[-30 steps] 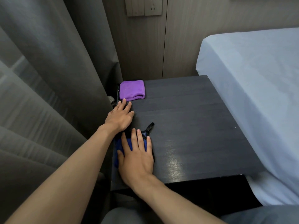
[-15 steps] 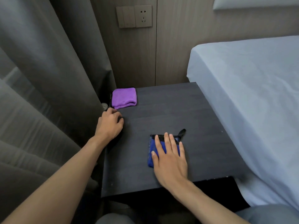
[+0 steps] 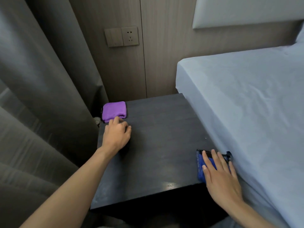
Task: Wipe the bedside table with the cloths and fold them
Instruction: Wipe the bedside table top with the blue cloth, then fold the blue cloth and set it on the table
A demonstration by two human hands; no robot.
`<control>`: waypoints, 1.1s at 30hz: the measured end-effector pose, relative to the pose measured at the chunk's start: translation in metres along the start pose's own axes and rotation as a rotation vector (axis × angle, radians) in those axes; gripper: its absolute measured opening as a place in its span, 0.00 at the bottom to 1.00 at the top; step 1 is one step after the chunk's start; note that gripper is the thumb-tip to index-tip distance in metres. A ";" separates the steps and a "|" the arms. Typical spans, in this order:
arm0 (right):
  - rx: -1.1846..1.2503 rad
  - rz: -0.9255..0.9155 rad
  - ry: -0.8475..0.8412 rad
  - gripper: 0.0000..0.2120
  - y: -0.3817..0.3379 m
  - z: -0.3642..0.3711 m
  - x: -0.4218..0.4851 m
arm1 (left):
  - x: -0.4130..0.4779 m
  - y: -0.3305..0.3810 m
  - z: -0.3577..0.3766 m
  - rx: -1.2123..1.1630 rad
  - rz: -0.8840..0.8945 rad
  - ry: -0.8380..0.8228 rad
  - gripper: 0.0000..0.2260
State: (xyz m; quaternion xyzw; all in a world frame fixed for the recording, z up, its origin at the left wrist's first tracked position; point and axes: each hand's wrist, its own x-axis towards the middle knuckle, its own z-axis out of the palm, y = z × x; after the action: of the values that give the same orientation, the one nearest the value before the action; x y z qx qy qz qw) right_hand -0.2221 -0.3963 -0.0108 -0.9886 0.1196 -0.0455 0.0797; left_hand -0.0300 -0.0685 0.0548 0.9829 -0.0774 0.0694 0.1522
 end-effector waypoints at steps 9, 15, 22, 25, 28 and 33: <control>0.818 0.179 0.183 0.18 0.002 -0.024 0.027 | -0.001 0.039 0.006 -0.214 0.089 -0.075 0.15; 1.511 -0.030 -0.086 0.17 -0.071 -0.109 0.066 | -0.004 0.103 -0.031 -0.785 0.185 -0.231 0.14; 1.423 -0.210 -0.147 0.20 -0.147 -0.182 0.109 | 0.002 0.154 -0.096 -1.178 0.245 0.037 0.16; 1.215 -0.300 -0.061 0.24 -0.166 -0.206 0.128 | 0.007 0.150 -0.120 -1.256 0.179 0.160 0.15; 1.009 -0.378 -0.009 0.28 -0.178 -0.235 0.143 | 0.013 0.140 -0.138 -1.313 0.135 0.186 0.09; 0.697 -0.424 -0.002 0.21 -0.191 -0.278 0.162 | 0.016 0.130 -0.163 -1.538 0.058 0.139 0.03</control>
State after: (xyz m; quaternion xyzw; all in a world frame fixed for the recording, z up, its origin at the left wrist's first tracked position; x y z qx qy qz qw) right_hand -0.0517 -0.2936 0.3062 -0.9051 -0.1097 -0.0980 0.3990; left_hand -0.0555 -0.1423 0.2488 0.5915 -0.1198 0.0616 0.7950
